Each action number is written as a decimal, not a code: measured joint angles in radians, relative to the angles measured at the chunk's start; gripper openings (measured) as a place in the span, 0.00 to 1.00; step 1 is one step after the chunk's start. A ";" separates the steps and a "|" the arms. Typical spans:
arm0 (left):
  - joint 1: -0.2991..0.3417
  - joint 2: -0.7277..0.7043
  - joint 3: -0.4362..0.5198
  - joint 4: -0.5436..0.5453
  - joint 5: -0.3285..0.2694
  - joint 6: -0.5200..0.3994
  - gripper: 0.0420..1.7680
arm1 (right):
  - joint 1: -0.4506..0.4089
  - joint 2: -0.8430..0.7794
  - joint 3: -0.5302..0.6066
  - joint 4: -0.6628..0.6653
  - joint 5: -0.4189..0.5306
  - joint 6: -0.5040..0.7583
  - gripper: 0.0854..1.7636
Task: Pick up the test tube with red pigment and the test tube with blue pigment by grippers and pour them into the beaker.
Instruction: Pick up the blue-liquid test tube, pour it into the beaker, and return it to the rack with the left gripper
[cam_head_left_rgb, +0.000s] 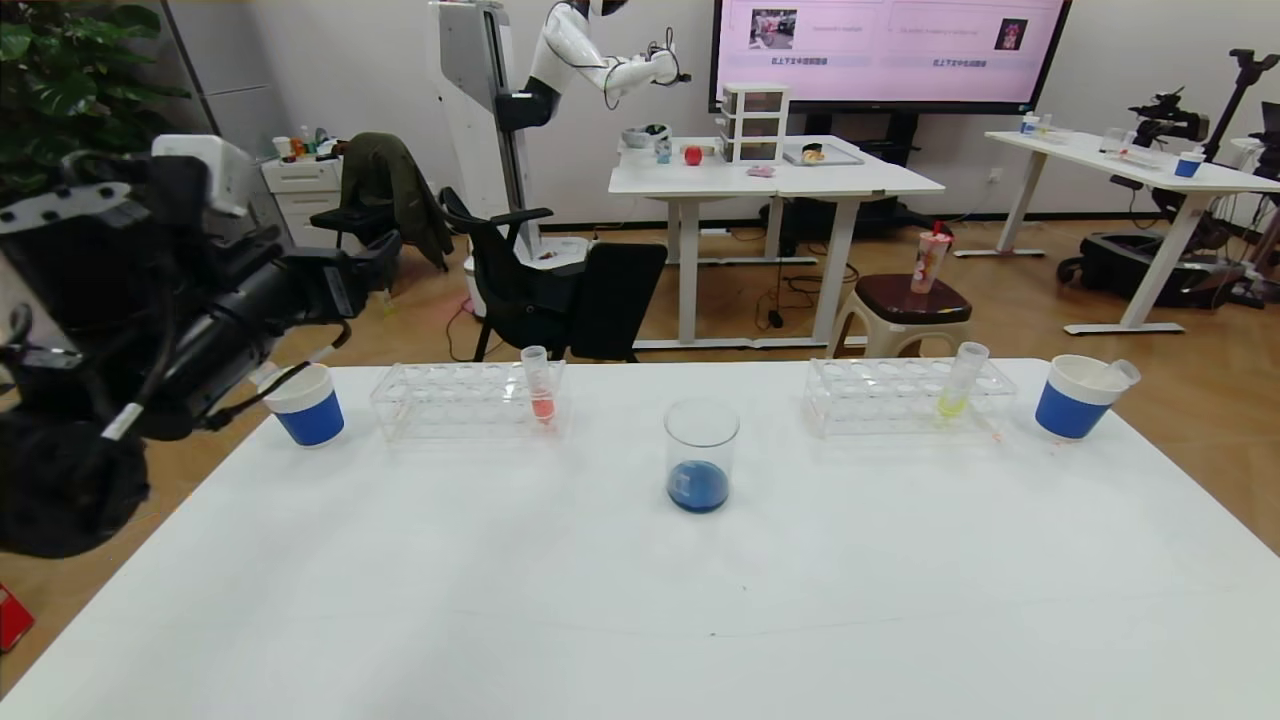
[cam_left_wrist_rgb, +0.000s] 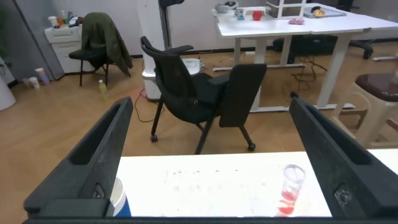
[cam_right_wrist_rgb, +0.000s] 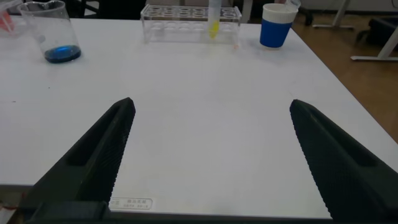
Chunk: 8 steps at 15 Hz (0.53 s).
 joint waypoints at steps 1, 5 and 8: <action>-0.006 -0.063 0.032 0.034 -0.013 0.010 0.99 | 0.000 0.000 0.000 0.000 0.000 0.000 0.98; -0.010 -0.348 0.139 0.228 -0.035 0.023 0.99 | 0.000 0.000 0.000 0.000 0.000 0.000 0.98; 0.011 -0.547 0.197 0.374 -0.035 0.027 0.99 | 0.000 0.000 0.000 0.000 0.000 0.000 0.98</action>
